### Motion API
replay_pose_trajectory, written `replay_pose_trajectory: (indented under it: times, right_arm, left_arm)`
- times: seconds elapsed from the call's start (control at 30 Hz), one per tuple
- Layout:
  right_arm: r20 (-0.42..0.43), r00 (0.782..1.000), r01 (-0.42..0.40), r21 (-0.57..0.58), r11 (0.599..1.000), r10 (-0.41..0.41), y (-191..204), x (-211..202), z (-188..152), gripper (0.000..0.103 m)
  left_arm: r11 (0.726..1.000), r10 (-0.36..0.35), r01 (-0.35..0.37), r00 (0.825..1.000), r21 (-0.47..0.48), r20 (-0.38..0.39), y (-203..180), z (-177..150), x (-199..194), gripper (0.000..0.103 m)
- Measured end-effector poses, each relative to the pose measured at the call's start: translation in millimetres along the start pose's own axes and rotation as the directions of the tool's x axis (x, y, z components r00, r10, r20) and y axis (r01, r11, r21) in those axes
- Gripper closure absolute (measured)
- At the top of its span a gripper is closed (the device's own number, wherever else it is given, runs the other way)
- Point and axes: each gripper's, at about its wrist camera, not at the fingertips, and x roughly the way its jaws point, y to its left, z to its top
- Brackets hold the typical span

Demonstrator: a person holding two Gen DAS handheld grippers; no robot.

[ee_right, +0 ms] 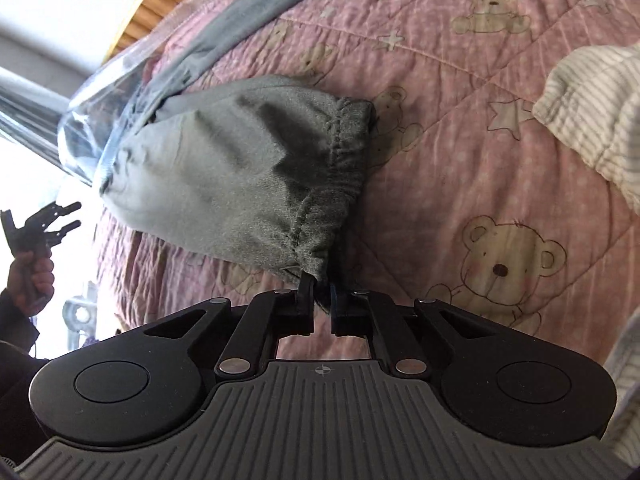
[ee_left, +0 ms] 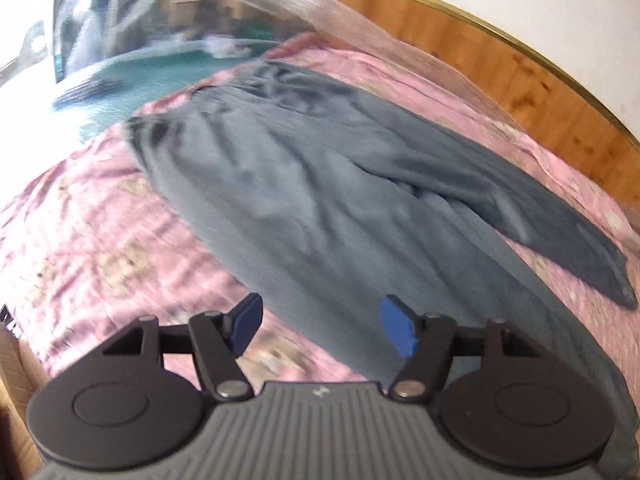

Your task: Fold clothes

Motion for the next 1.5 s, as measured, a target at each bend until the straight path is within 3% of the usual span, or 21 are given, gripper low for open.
replay_pose_trajectory:
  times: [0.07,0.2,0.27,0.4,0.47,0.57,0.67,0.7,0.73,0.77,0.8,0.83,0.97,1.0,1.1,1.13,1.17,1.2,1.27,1.33,1.5]
  right_arm:
    - [0.024,0.999,0.030,0.026,0.999,-0.031,0,-3,-4,0.091]
    - [0.081,0.992,0.084,0.120,0.989,-0.094,9,-1,-6,0.092]
    - [0.103,0.984,0.130,0.136,0.982,-0.145,17,1,-6,0.090]
    - [0.131,0.966,0.195,0.187,0.963,-0.221,32,1,-5,0.073]
    - [0.146,0.952,0.235,0.208,0.949,-0.267,44,4,-3,0.065]
    - [0.156,0.935,0.272,0.266,0.925,-0.320,53,6,-2,0.065]
    - [0.149,0.914,0.314,0.329,0.890,-0.378,60,14,-5,0.076]
    - [0.148,0.911,0.316,0.349,0.882,-0.385,61,15,-6,0.084]
    - [0.151,0.906,0.321,0.363,0.875,-0.395,62,15,-8,0.085]
    - [0.154,0.902,0.324,0.373,0.869,-0.402,64,15,-10,0.086]
    - [0.161,0.898,0.326,0.378,0.866,-0.409,67,14,-11,0.090]
    - [0.168,0.894,0.329,0.383,0.863,-0.415,69,13,-12,0.101]
    - [0.157,0.891,0.345,0.376,0.860,-0.426,78,13,-19,0.102]
    - [0.151,0.891,0.350,0.372,0.860,-0.428,80,13,-20,0.102]
    - [0.132,0.894,0.357,0.368,0.858,-0.429,80,16,-23,0.101]
    - [0.126,0.895,0.359,0.368,0.858,-0.428,80,16,-24,0.101]
    - [0.122,0.898,0.356,0.366,0.860,-0.423,80,15,-22,0.099]
    - [0.110,0.908,0.343,0.358,0.868,-0.405,82,13,-20,0.084]
    - [0.129,0.907,0.342,0.329,0.880,-0.401,91,-1,-14,0.073]
    - [0.165,0.901,0.341,0.303,0.890,-0.402,100,-16,-9,0.050]
    - [0.212,0.884,0.349,0.293,0.890,-0.416,95,-30,12,0.047]
  left_arm:
    - [0.997,0.047,-0.046,0.999,-0.065,0.013,34,21,10,0.036]
    - [0.966,0.133,-0.124,0.991,-0.227,0.024,111,63,32,0.035]
    - [0.948,0.123,-0.110,0.992,-0.298,0.024,146,81,48,0.035]
    - [0.912,0.084,-0.074,0.996,-0.403,0.008,205,114,89,0.035]
    - [0.910,0.075,-0.069,0.997,-0.409,-0.003,217,125,112,0.035]
    - [0.914,0.035,-0.040,0.999,-0.403,-0.020,227,138,146,0.035]
    - [0.929,0.013,-0.030,0.999,-0.369,-0.048,226,142,170,0.044]
    - [0.931,0.005,-0.018,0.999,-0.364,-0.038,226,144,171,0.057]
    - [0.933,-0.004,-0.007,1.000,-0.359,-0.027,227,146,172,0.085]
    - [0.935,-0.012,0.005,1.000,-0.354,-0.017,227,148,173,0.093]
    - [0.938,-0.008,0.004,1.000,-0.346,-0.010,226,153,168,0.094]
    - [0.941,-0.004,0.003,1.000,-0.337,-0.003,226,158,163,0.095]
    - [0.926,-0.024,0.020,1.000,-0.376,-0.004,241,166,140,0.096]
    - [0.937,-0.044,0.030,0.998,-0.349,-0.033,243,166,141,0.096]
    - [0.961,-0.011,-0.026,0.991,-0.274,-0.132,243,163,154,0.095]
    - [0.959,-0.022,-0.018,0.991,-0.282,-0.136,245,164,158,0.095]
    - [0.958,-0.029,-0.012,0.990,-0.286,-0.137,245,164,159,0.094]
    - [0.962,-0.010,-0.031,0.989,-0.271,-0.148,243,164,161,0.092]
    - [0.970,0.031,-0.068,0.987,-0.234,-0.160,239,164,161,0.083]
    - [0.975,0.065,-0.096,0.985,-0.201,-0.158,236,164,160,0.072]
    - [0.973,0.077,-0.108,0.985,-0.202,-0.155,238,165,156,0.068]
